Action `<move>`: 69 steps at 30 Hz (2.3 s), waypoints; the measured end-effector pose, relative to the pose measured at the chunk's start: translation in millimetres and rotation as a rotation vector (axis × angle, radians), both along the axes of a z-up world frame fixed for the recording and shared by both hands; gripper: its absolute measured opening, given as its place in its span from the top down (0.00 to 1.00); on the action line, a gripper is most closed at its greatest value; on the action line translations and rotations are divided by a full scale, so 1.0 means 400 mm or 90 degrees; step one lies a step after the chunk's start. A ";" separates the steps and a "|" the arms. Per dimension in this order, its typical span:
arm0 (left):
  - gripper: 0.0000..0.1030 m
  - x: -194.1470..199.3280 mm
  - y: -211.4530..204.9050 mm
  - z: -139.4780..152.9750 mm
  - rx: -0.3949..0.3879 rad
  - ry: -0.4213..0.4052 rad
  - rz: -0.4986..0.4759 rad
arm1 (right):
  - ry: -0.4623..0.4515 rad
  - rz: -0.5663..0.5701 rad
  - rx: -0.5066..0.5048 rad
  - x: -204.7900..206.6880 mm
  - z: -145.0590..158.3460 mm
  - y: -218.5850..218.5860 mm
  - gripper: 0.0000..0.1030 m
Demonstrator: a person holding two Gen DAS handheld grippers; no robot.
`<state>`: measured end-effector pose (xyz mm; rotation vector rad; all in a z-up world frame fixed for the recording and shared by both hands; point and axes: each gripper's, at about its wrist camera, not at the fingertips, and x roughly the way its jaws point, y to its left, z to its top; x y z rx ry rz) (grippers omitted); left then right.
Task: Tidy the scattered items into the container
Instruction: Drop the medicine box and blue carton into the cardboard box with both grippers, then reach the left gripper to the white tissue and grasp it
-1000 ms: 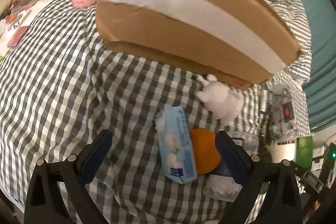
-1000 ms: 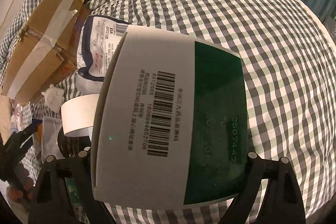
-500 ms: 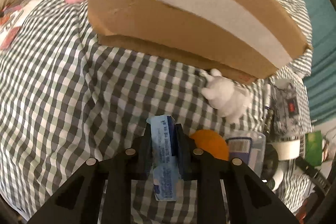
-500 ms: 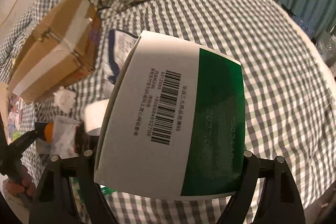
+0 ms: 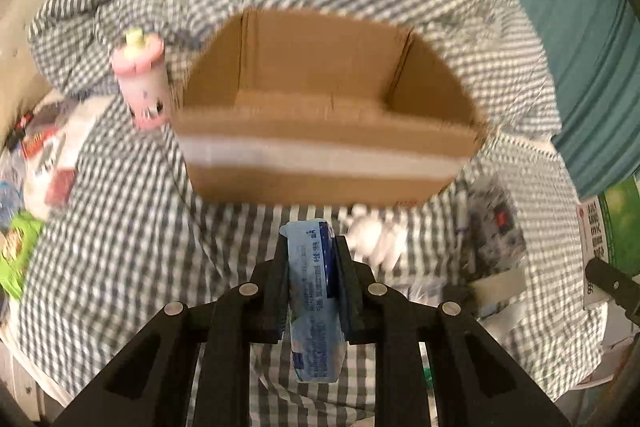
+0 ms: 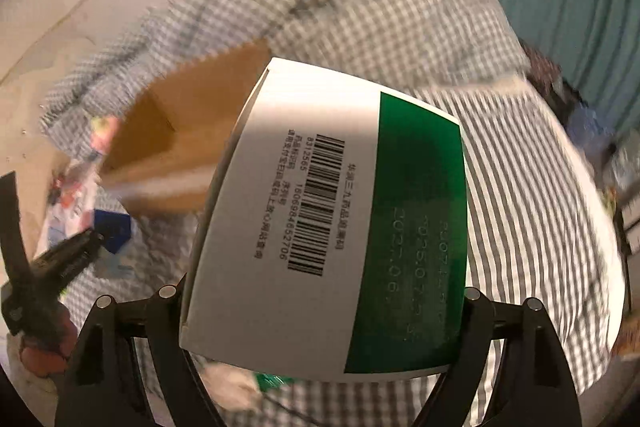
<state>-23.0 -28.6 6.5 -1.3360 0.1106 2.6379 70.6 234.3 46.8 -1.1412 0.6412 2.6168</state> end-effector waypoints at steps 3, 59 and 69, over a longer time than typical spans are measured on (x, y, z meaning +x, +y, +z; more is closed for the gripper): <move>0.81 -0.033 0.003 0.071 0.005 0.036 -0.003 | 0.040 0.014 0.020 -0.070 0.096 -0.036 0.19; 0.00 0.068 0.024 0.328 -0.045 0.169 -0.013 | 0.056 -0.009 0.094 0.030 0.256 -0.136 0.06; 0.00 0.239 -0.005 0.247 -0.047 0.152 -0.027 | 0.023 -0.019 0.104 0.195 0.164 -0.165 0.06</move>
